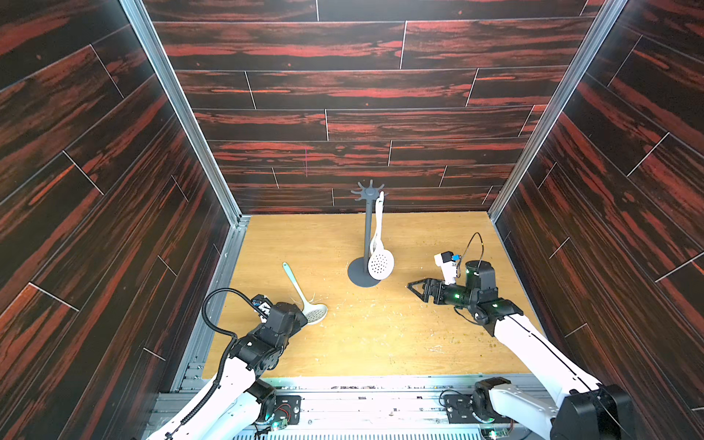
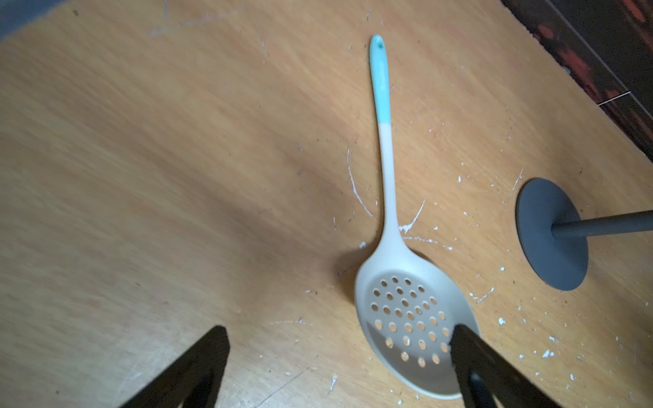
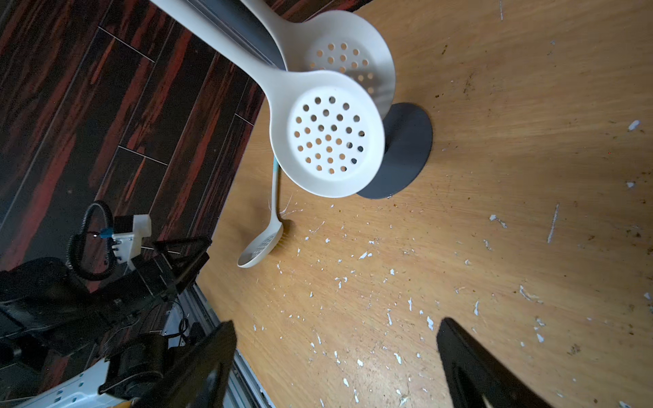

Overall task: Hang the skimmer on the kitchen utensil rack
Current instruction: Pick up the skimmer from the center of the board.

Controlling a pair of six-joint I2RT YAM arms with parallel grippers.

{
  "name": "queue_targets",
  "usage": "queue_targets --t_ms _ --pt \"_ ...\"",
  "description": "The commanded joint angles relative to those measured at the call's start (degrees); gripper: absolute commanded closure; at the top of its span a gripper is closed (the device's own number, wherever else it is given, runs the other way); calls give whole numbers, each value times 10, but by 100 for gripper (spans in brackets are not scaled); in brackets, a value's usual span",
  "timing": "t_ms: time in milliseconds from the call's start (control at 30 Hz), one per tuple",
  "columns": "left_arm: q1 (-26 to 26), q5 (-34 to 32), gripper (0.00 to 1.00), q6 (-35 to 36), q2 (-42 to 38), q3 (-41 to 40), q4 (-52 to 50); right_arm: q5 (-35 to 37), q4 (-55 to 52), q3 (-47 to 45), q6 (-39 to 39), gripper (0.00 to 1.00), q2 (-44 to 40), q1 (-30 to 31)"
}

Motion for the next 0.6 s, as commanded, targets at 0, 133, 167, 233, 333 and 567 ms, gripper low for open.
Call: queue_targets --t_ms 0,133,167,233,333,567 --pt "7 31 0 -36 8 -20 23 -7 11 -2 3 8 3 -2" --pt "23 87 0 -56 43 -37 85 -9 8 -2 0 8 7 -2" --pt "28 101 0 -59 51 -41 101 -8 8 -2 0 8 7 -2" --pt "37 120 2 -63 64 -45 124 -8 8 -3 -1 8 7 -2" --pt "48 138 7 -69 79 -54 158 -8 11 -6 1 8 7 -2" --pt "52 146 26 -73 119 -52 198 -13 22 -9 4 8 14 -2"
